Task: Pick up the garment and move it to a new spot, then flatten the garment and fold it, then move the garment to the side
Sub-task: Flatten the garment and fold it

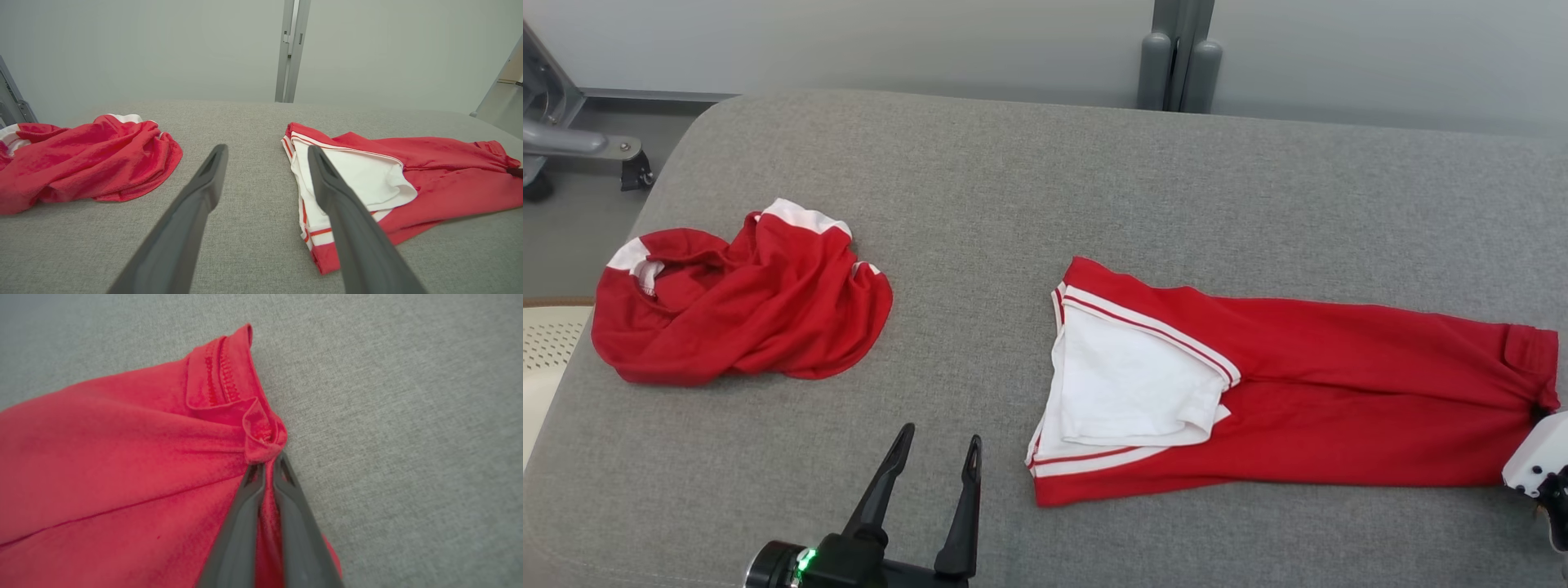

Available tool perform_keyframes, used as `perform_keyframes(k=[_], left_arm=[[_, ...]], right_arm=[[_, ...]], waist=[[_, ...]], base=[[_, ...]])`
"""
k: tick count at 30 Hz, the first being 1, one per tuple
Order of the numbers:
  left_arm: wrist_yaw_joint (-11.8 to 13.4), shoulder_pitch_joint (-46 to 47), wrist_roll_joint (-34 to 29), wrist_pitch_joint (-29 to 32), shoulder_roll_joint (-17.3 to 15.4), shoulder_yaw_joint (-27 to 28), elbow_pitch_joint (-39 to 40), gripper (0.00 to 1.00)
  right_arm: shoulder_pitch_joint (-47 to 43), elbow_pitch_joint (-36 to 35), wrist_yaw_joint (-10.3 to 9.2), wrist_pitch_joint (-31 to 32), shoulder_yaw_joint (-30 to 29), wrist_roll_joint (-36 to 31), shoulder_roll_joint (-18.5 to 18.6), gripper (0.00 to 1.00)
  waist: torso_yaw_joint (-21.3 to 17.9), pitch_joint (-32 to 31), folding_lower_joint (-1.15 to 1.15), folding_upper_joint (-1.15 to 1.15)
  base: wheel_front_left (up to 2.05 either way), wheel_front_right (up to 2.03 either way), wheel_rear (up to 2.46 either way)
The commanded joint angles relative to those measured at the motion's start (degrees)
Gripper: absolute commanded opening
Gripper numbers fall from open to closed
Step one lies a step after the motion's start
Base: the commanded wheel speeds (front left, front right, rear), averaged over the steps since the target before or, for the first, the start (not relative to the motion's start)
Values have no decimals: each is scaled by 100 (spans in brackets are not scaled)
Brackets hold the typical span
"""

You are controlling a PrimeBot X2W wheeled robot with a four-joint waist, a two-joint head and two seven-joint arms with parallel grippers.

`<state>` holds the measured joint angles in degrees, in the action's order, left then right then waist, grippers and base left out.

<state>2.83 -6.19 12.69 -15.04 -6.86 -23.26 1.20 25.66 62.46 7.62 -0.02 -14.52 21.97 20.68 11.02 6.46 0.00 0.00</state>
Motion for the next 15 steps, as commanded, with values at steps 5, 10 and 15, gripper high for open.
perform_keyframes(k=[5, 10, 15], left_arm=[[-62, -60, -97, -18, 73, 107, 13, 100], [-113, -71, -125, -18, 136, 194, 12, 100], [-158, -85, -158, -18, 166, 269, -10, 100]], right_arm=[[15, 41, -26, -173, 184, -233, 414, 0], [178, -59, -21, -357, 287, -557, 855, 0], [343, -405, -20, -493, 410, -887, 1069, 0]], waist=[[-102, 76, 0, 0], [-276, 124, 0, 0], [-454, 116, 0, 0]], base=[[0, 0, 0], [0, 0, 0], [0, 0, 0]])
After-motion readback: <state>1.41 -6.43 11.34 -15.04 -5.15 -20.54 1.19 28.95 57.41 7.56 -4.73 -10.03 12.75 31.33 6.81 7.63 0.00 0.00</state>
